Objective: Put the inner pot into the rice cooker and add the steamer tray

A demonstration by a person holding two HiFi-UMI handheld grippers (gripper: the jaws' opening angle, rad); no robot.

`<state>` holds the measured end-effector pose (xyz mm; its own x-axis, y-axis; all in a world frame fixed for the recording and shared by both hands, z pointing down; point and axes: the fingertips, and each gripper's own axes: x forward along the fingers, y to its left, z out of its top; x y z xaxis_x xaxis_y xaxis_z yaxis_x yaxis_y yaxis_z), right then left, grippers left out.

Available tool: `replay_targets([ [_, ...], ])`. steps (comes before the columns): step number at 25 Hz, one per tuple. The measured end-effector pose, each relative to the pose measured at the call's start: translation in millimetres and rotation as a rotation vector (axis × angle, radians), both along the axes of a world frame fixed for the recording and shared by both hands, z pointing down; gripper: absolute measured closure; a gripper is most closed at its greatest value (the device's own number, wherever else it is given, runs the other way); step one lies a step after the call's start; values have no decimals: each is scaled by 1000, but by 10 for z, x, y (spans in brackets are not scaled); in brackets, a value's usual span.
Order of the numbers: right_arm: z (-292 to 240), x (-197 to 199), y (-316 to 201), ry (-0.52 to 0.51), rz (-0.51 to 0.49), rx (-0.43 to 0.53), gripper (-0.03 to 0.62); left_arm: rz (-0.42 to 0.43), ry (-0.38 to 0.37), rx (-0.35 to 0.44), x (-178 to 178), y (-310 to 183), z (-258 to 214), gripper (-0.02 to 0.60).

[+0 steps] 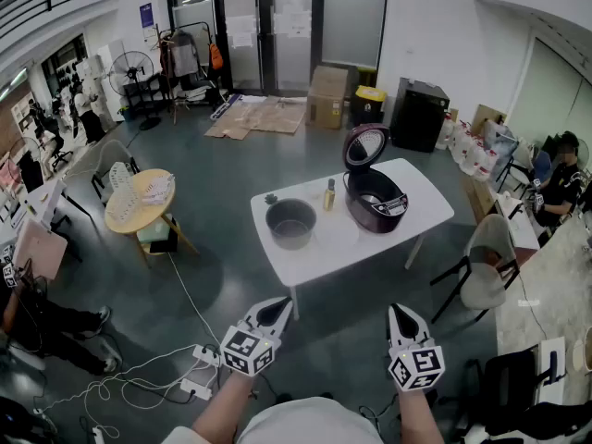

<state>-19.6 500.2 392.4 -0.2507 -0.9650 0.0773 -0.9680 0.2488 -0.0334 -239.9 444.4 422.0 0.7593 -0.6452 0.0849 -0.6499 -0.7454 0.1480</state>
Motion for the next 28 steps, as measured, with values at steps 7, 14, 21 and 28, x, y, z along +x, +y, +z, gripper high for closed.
replay_targets([
  [7,-44,-16,18,3,1,1,585,1,4,-1,-3,-7,-13,568],
  [14,-21,26,-1,-12,5,-4,583,8,5,-6,76,-13,6,568],
  [21,16,106,-9,-13,18,-16,583,3,0,-17,133,9,60,568],
  [28,27,145,-7,-13,-9,-10,557,-2,14,-46,203,12,80,551],
])
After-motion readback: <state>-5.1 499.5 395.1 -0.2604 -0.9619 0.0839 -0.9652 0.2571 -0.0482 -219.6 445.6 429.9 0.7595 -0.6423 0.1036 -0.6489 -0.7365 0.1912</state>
